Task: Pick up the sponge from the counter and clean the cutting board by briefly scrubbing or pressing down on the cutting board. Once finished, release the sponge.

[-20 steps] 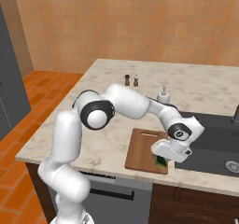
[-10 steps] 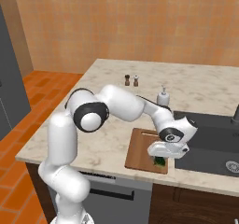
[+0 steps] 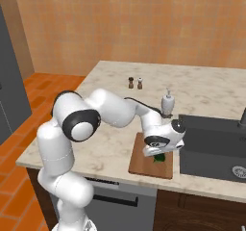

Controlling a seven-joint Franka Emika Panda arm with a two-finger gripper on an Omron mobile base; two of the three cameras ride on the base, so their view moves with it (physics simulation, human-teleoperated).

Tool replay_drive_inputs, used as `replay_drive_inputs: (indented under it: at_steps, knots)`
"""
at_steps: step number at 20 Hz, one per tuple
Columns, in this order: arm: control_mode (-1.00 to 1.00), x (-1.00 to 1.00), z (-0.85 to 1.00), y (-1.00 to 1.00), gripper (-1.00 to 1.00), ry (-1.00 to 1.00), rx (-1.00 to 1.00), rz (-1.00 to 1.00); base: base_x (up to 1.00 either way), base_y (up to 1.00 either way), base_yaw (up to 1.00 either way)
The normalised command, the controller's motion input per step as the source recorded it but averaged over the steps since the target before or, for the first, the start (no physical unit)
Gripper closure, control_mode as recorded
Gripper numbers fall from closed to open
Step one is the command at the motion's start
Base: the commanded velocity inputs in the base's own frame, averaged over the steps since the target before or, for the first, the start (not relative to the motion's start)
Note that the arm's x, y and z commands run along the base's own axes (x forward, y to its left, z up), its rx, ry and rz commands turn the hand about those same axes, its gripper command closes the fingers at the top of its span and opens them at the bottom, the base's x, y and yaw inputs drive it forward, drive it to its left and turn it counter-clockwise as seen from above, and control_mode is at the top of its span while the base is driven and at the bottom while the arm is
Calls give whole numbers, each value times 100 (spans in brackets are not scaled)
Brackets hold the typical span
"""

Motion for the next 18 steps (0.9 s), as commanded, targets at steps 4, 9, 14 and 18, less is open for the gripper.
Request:
replay_drive_inputs:
  at_steps: [4,9,14,18]
  knots:
    - [-100,79,-32,21,100,-23,-8,0,0,0,0]
    - [-100,87,-23,0,100,-19,-1,0,0,0,0]
    - [-100,84,-15,1,100,-17,-2,0,0,0,0]
    - [-100,28,-29,27,100,-14,-3,0,0,0,0]
